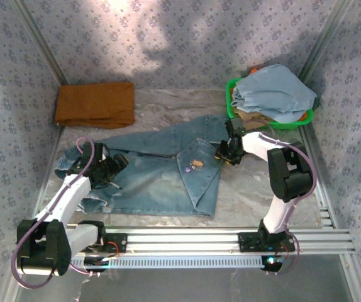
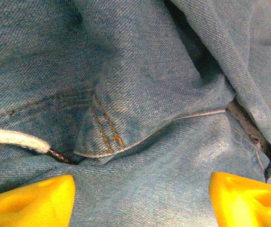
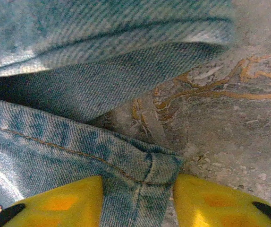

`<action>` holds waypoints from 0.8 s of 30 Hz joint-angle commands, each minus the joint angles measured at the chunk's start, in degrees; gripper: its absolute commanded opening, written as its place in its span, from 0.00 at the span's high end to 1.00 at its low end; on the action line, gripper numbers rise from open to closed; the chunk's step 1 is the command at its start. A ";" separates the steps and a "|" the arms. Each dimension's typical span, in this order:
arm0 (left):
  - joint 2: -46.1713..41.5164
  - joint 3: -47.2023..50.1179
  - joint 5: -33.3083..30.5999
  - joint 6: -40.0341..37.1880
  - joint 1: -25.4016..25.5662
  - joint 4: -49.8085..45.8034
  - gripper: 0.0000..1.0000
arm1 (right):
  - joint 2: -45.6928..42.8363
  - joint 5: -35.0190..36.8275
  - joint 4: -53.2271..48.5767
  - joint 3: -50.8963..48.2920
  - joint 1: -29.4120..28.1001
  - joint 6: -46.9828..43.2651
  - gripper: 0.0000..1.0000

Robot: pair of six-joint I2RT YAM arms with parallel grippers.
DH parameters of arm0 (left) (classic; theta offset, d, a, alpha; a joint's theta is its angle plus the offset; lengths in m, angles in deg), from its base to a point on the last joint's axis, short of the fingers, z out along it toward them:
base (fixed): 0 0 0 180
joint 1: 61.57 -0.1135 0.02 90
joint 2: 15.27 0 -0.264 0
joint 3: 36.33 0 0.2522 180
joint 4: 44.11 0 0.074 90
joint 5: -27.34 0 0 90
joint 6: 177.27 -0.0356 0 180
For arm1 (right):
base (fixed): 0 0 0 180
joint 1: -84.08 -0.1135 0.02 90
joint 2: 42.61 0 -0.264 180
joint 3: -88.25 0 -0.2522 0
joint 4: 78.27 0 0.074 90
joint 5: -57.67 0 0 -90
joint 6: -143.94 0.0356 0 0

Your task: Fold and stack the trousers

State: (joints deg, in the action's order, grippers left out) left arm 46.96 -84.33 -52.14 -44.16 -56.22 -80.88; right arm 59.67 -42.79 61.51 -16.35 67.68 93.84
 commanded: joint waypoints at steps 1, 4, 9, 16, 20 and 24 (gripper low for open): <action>-1.07 -0.83 0.00 -0.08 -0.25 -1.60 0.25 | 0.56 -0.84 0.26 0.52 0.71 1.06 0.72; -0.91 -0.92 0.02 0.02 -0.28 -1.60 0.25 | -1.03 0.27 -0.23 0.17 0.52 0.97 0.85; -0.98 -1.22 0.07 -0.12 -0.33 -1.70 0.25 | -5.76 3.41 -2.65 0.31 -0.18 0.18 0.96; -1.07 -2.95 0.39 0.37 -0.40 -1.85 0.25 | -19.92 12.75 -12.99 0.97 1.97 0.37 1.00; -1.81 -4.14 0.81 0.49 -0.25 -1.87 0.26 | -32.65 15.60 -19.55 -4.26 11.79 -1.92 1.00; -2.37 -4.74 1.63 0.23 -0.18 -2.21 0.26 | -43.07 14.41 -24.24 -9.73 25.45 -5.33 1.00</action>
State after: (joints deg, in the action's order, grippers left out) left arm 45.91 -87.17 -51.74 -44.16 -56.22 -81.95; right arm 20.33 -30.61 46.34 -22.40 87.11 91.83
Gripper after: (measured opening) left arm 0.743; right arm 0.065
